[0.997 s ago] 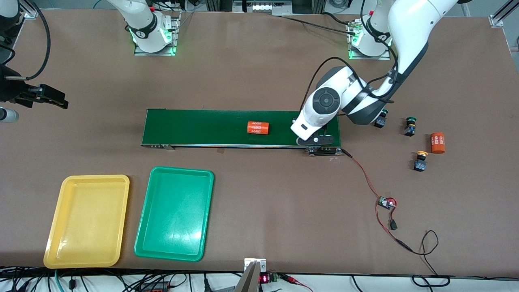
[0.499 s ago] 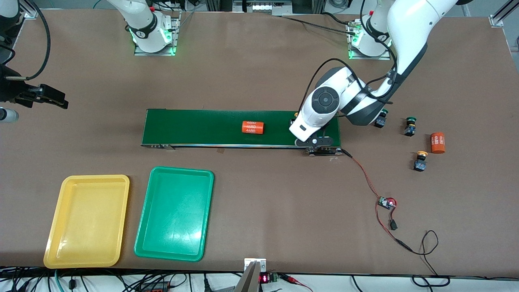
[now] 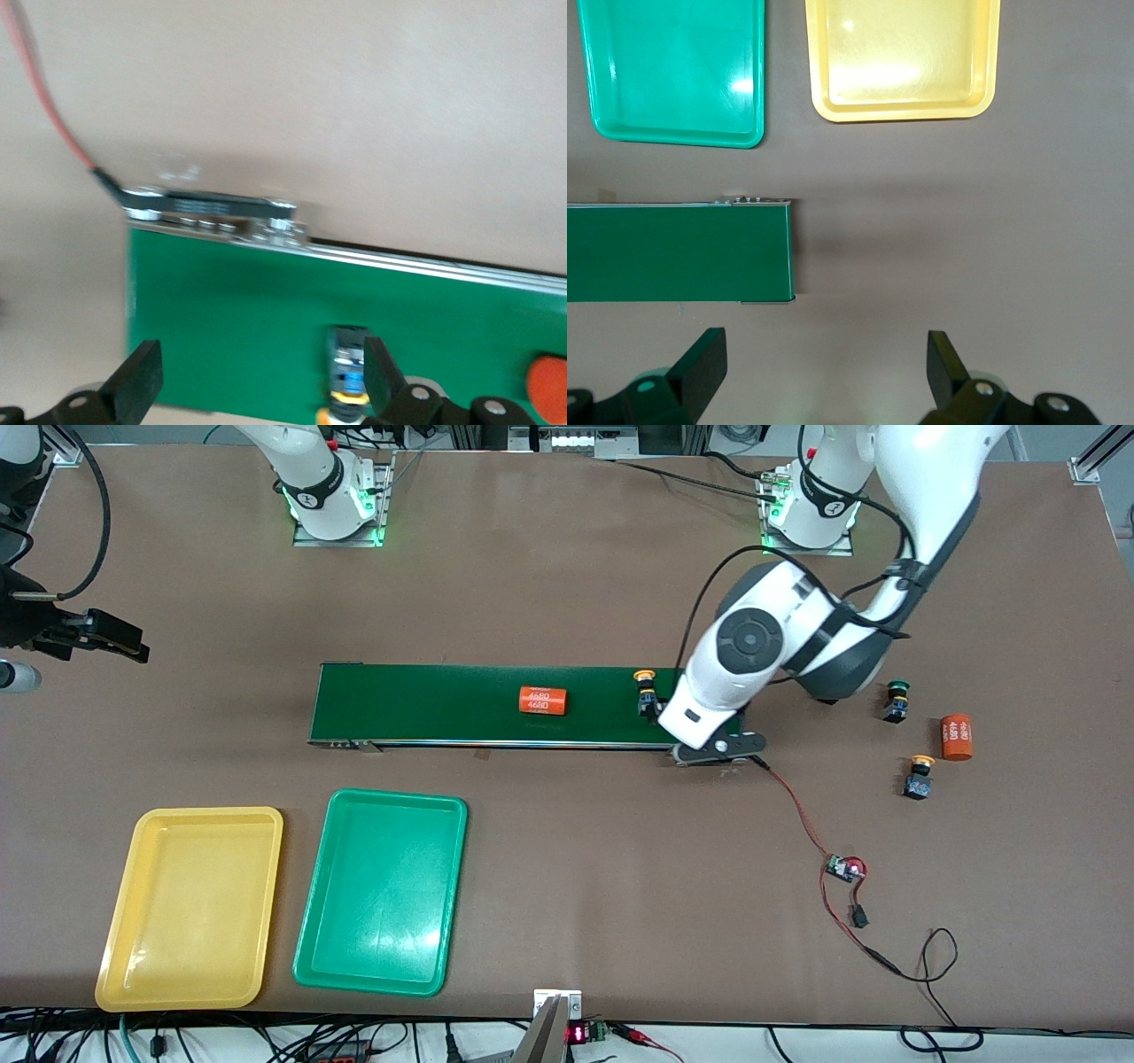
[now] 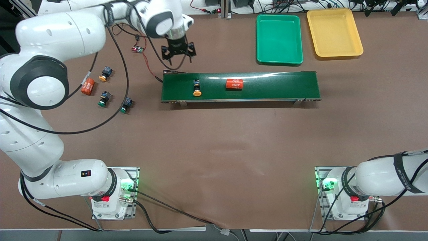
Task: Sort buttons by color to trays
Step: 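Carry the yellow-based button onto the belt and release it, then return the left gripper and grasp another push button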
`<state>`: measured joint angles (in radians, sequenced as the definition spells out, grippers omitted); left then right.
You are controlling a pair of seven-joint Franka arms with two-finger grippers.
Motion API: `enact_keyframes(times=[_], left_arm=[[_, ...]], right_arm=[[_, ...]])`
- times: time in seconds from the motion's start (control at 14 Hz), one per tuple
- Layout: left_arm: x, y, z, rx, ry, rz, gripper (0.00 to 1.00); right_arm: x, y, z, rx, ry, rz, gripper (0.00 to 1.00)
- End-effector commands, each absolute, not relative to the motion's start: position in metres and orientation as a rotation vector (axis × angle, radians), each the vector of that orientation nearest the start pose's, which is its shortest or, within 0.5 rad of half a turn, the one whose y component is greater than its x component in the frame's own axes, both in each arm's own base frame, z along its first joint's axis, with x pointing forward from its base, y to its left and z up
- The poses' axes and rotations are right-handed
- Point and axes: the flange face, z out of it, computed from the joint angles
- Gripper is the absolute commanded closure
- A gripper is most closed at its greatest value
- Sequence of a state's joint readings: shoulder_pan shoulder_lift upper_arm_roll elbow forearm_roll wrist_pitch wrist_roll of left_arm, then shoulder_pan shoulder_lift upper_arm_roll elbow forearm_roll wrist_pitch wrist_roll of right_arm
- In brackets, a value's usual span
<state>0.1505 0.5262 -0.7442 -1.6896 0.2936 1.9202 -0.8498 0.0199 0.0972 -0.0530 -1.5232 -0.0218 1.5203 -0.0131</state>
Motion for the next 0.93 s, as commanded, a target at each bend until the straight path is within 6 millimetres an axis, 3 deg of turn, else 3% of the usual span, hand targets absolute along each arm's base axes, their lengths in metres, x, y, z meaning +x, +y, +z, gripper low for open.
enact_keyframes(times=[0.0,0.21,0.36,0.5,0.64,0.85], left_arm=[[0.595,-0.245,0.361,-3.050,-0.194,0.296,0.00],[0.620,-0.172,0.357,-3.002,-0.038,0.243,0.00],[0.636,-0.110,0.351,-3.001,0.031,0.245,0.00],[0.648,-0.046,0.327,-3.016,0.123,0.260,0.00],[0.648,0.002,0.308,-3.014,0.184,0.226,0.00],[0.650,0.060,0.261,-3.032,0.275,0.178,0.00]], right_arm=[[0.576,-0.027,0.590,-3.153,0.046,0.168,0.00],[0.576,-0.034,0.590,-3.152,0.065,0.165,0.00],[0.576,-0.033,0.590,-3.152,0.063,0.165,0.00],[0.577,-0.034,0.589,-3.153,0.049,0.166,0.00],[0.577,-0.042,0.589,-3.156,-0.048,0.158,0.00],[0.579,-0.045,0.586,-3.152,-0.048,0.162,0.00]])
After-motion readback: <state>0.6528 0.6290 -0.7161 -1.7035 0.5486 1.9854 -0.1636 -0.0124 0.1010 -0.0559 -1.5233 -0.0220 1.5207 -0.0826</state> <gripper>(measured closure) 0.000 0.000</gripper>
